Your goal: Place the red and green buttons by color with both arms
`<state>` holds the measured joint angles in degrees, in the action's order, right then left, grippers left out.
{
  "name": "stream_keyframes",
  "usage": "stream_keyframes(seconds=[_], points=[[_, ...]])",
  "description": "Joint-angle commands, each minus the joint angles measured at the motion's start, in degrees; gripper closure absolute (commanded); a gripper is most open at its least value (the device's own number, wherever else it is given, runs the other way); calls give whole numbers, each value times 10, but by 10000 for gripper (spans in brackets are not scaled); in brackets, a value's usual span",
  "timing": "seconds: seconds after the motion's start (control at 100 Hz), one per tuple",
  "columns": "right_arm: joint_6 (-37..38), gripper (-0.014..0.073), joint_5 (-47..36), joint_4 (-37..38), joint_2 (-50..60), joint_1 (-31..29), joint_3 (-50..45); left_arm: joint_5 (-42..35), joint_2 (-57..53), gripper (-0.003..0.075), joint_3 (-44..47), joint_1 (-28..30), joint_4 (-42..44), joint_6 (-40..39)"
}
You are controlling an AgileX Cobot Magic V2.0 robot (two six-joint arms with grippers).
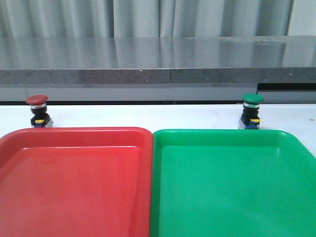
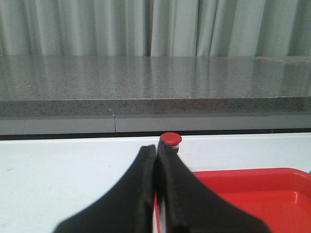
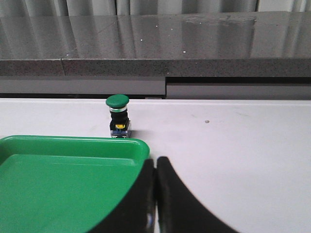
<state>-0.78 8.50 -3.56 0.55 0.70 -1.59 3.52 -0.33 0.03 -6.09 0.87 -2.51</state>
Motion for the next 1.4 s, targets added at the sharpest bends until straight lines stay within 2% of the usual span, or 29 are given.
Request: stream_keyframes(seconds=[0.0,0.52,0.64,0.82,1.14,1.39], points=[[-1,660,-47,0,13,-3,8,-44,-17,739,25,1,-2,0],[-1,660,-47,0,13,-3,8,-44,-17,739,22,1,-4,0],[-1,660,-47,0,13,-3,8,-35,-13,739,-1,1,-31,0],[-1,660,-47,0,13,-3,8,54,39,739,-92,1,-48,0],[-1,660,-47,0,13,-3,8,247,246,739,-329,1,-49,0],[-1,660,-47,0,13,-3,8,333,384,739,-447,1,-51,0]])
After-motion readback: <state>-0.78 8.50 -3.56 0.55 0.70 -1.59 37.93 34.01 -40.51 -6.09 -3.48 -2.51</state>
